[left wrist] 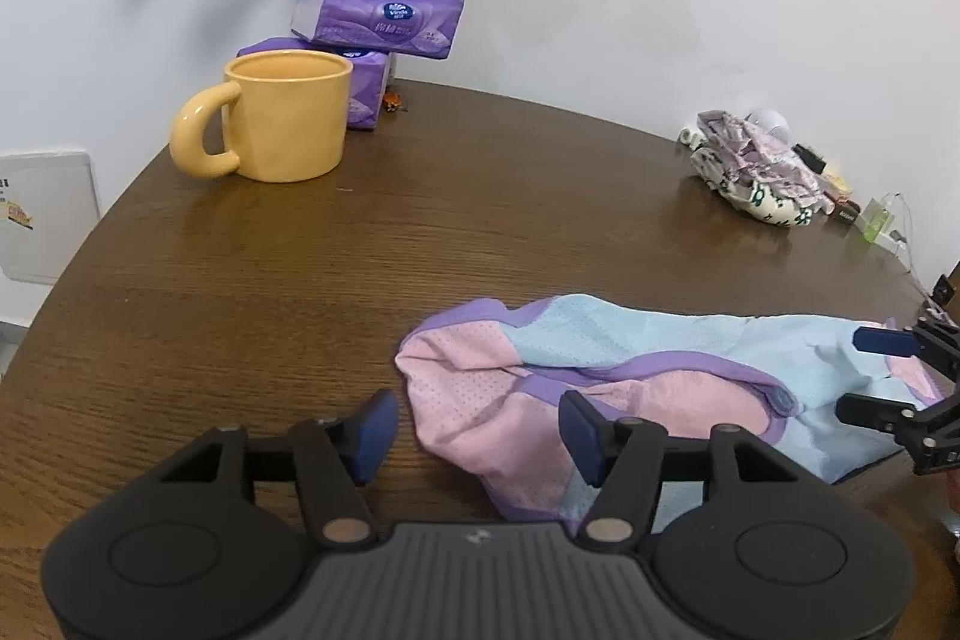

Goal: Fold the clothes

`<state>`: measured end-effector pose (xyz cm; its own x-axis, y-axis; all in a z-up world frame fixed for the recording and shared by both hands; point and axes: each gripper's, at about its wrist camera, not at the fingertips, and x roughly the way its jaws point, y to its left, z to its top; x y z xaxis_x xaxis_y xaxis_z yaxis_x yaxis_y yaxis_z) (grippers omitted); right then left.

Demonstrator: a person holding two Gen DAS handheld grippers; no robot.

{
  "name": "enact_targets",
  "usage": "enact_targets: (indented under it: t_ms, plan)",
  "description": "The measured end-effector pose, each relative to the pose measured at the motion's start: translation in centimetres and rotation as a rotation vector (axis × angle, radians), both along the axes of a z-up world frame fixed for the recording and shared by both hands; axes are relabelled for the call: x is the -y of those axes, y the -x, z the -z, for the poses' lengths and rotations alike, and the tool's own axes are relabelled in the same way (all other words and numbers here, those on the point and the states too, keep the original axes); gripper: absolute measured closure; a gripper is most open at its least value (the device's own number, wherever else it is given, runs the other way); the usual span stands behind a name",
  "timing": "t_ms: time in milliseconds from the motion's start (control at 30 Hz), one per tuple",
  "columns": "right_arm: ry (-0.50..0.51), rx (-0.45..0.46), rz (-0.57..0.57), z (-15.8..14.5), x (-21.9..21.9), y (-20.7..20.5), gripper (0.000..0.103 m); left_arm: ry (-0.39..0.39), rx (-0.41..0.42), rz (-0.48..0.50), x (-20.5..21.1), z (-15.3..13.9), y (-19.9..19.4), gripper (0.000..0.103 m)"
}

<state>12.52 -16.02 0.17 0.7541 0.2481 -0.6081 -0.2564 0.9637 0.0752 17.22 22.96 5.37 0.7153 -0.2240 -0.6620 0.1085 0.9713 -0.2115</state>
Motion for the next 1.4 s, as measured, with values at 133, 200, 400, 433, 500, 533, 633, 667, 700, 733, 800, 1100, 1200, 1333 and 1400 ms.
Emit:
enact_targets:
  t_ms: [133,200,400,433,500,533,633,667,700,733,800,1100,1200,1333,1400]
  plan:
    - [0.0,0.0,0.0,0.0,0.0,0.0,0.013,0.001,-0.006,-0.015,0.2,0.4,-0.2,0.047]
    - [0.0,0.0,-0.001,0.0,-0.1,0.0,0.013,0.002,-0.003,-0.029,0.4,0.4,-0.3,0.054]
    - [0.0,0.0,-0.001,0.0,-0.1,0.0,0.012,0.005,-0.016,-0.046,1.0,0.6,-0.5,0.096]
    - [0.0,0.0,-0.001,0.0,-0.1,0.0,0.012,0.006,-0.016,-0.049,1.1,0.6,-0.5,0.096]
    - [-0.001,0.0,-0.001,0.0,-0.1,0.0,0.012,-0.001,-0.008,-0.054,1.4,0.6,-0.4,0.097]
    - [-0.001,0.0,-0.001,0.0,-0.1,0.0,0.012,-0.004,-0.005,-0.055,1.4,0.6,-0.3,0.098]
    - [-0.001,0.0,-0.002,0.0,-0.2,0.1,0.012,-0.008,0.0,-0.057,1.4,0.5,-0.3,0.098]
    - [-0.001,0.0,-0.002,0.0,-0.2,0.1,0.012,-0.007,-0.002,-0.058,1.4,0.5,-0.3,0.098]
    - [-0.001,0.0,-0.002,0.0,-0.2,0.1,0.012,-0.005,-0.004,-0.059,1.4,0.6,-0.3,0.098]
    - [-0.001,0.0,-0.002,0.0,-0.2,0.1,0.012,-0.001,-0.005,-0.061,1.3,0.6,-0.3,0.098]
    - [-0.001,0.0,-0.002,0.0,-0.2,0.1,0.012,0.012,-0.007,-0.063,1.1,0.6,-0.3,0.096]
    - [-0.001,0.0,-0.003,0.0,-0.3,0.1,0.012,0.02,0.034,-0.061,0.3,-0.6,1.2,0.05]
    - [-0.001,0.0,-0.003,0.0,-0.3,0.1,0.012,0.004,0.042,-0.055,0.2,-0.8,1.6,0.039]
    - [-0.001,0.001,-0.004,0.0,-0.4,0.1,0.012,-0.034,0.072,-0.042,0.4,-1.2,2.4,0.025]
    - [-0.002,0.001,-0.004,0.0,-0.4,0.1,0.011,-0.041,0.091,-0.033,0.4,-1.3,2.9,0.017]
